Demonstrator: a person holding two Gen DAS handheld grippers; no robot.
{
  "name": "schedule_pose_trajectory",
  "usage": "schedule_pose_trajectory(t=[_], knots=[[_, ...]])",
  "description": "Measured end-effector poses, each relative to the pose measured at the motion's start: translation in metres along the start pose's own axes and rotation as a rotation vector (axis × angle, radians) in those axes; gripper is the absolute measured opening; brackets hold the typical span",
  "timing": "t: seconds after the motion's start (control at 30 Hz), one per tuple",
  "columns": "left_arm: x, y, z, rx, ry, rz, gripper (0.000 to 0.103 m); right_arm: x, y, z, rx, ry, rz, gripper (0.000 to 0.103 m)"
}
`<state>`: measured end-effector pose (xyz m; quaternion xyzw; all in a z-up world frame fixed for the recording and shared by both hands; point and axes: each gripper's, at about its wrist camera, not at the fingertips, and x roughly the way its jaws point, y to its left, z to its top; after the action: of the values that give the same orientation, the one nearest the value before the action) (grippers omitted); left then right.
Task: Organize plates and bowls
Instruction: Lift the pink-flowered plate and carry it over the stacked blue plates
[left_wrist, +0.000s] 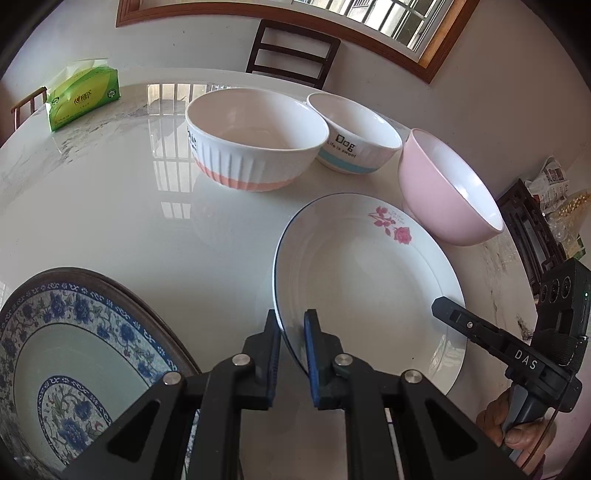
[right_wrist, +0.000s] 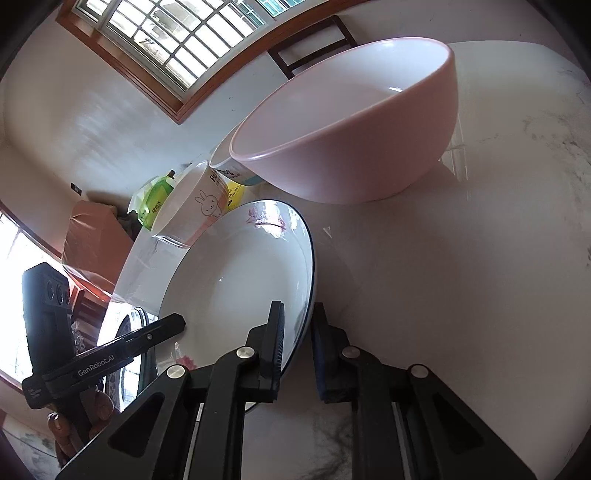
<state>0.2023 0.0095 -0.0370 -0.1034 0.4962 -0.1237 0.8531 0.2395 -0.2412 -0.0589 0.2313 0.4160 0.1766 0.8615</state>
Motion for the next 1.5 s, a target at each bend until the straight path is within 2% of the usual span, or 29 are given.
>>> schedule_pose_trajectory(t=[0.43,0.67,0.93,1.27,1.5], knots=[[-0.068,-0.016,-0.055,0.029,-0.115,-0.006,0.012,-0.052,0.006,-0.050,0.004,-0.033,0.047,0.015],[-0.102,0.007,-0.076,-0.009,-0.163,0.015,0.012,-0.061,0.035,-0.065,-0.038,-0.033,0.080,0.015],[-0.132,0.042,-0.093,-0.067,-0.200,0.056,0.012,-0.051,0.075,-0.079,-0.106,-0.004,0.124,0.016],[-0.152,0.077,-0.108,-0.106,-0.248,0.152,0.013,-0.020,0.121,-0.085,-0.176,0.059,0.149,0.016],[-0.159,0.100,-0.113,-0.133,-0.271,0.189,0.013,-0.004,0.143,-0.087,-0.217,0.087,0.157,0.016]])
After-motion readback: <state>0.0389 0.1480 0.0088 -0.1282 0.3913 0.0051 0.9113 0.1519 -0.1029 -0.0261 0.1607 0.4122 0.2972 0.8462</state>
